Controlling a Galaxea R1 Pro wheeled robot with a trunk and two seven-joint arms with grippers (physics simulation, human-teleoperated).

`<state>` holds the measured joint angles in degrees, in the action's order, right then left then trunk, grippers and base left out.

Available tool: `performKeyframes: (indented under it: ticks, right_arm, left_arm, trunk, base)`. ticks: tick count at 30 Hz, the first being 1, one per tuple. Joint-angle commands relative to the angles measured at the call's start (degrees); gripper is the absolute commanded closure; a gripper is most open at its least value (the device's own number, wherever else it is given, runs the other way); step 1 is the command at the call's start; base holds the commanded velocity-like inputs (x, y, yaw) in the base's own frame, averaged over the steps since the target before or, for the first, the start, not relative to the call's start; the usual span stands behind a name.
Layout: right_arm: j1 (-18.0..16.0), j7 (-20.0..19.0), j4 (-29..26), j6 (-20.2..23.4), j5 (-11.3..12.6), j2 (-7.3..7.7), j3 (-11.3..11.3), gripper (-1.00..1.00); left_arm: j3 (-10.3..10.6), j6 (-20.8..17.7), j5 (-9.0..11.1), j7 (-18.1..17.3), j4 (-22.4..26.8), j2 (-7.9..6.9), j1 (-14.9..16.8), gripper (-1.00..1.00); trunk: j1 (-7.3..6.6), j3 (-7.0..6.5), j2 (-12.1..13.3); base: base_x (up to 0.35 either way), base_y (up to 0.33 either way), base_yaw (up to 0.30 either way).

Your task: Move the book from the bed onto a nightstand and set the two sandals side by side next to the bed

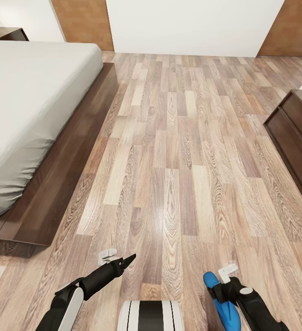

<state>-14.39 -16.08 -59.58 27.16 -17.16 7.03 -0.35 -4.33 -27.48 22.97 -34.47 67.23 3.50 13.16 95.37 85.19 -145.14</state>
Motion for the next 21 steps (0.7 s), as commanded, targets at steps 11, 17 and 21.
performKeyframes:
  ticks: [11, 17, 21]
  right_arm:
    - [-0.02, -0.4, 5.76, -1.71, -0.6, 0.16, -0.36, -1.0]
    - [-0.02, 1.44, 8.02, -4.52, -0.6, 0.24, -0.52, -1.0]
    - [-0.02, 3.16, 8.39, -6.13, -0.6, 0.26, -0.6, -1.0]
  left_arm:
    - [-0.15, -0.47, 0.32, -0.16, 0.01, 0.09, 0.02, -1.0]
    - [-0.15, -0.47, 0.32, -0.16, 0.01, 0.08, 0.02, -1.0]
    - [-0.17, -0.47, 0.32, -0.16, 0.01, 0.06, 0.02, -1.0]
  trunk:
    - [-0.01, 0.03, -0.01]
    - [-0.01, 0.03, -0.01]
    - [-0.01, 0.03, -0.01]
  base:
    - [0.0, 0.0, 0.0]
    - [0.0, 0.0, 0.0]
    - [0.0, 0.0, 0.0]
